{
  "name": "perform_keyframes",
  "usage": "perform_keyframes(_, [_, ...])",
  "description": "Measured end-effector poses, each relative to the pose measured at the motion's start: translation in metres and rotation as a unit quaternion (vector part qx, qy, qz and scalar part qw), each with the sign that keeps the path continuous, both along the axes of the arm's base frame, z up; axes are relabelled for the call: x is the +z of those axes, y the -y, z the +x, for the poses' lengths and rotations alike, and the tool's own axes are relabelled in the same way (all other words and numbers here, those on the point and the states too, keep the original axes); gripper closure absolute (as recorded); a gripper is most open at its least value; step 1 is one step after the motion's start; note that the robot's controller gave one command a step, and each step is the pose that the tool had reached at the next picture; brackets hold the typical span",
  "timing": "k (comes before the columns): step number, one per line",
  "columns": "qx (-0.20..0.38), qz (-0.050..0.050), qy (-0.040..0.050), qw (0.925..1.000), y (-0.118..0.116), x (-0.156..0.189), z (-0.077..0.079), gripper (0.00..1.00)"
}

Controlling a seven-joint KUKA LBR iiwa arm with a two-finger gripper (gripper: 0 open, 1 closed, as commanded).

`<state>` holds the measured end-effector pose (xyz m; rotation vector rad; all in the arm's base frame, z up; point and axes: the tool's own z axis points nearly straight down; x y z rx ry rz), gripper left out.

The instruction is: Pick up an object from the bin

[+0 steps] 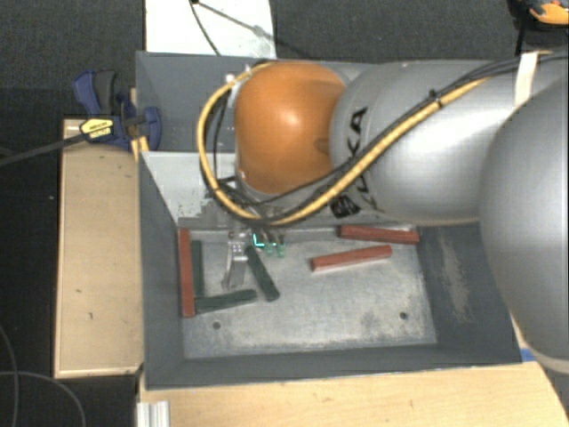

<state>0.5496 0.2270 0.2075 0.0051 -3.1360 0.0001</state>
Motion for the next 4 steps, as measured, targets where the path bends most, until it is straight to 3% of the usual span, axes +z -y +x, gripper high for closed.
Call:
perform_keyframes(1, [-0.003, 0.001, 0.0041, 1.0000, 0.001, 0.005, 0.002, 0.00])
perform_keyframes(2, [0.001, 0.002, 0.0070, 1.0000, 0.010, -0.043, -0.003, 0.00])
perform_keyframes(3, [0.002, 0.001, 0.0044, 1.0000, 0.012, -0.058, -0.004, 0.00])
perform_keyframes(4, [0.121, 0.000, 0.0000, 0.9926, 0.015, -0.055, 0.010, 0.00])
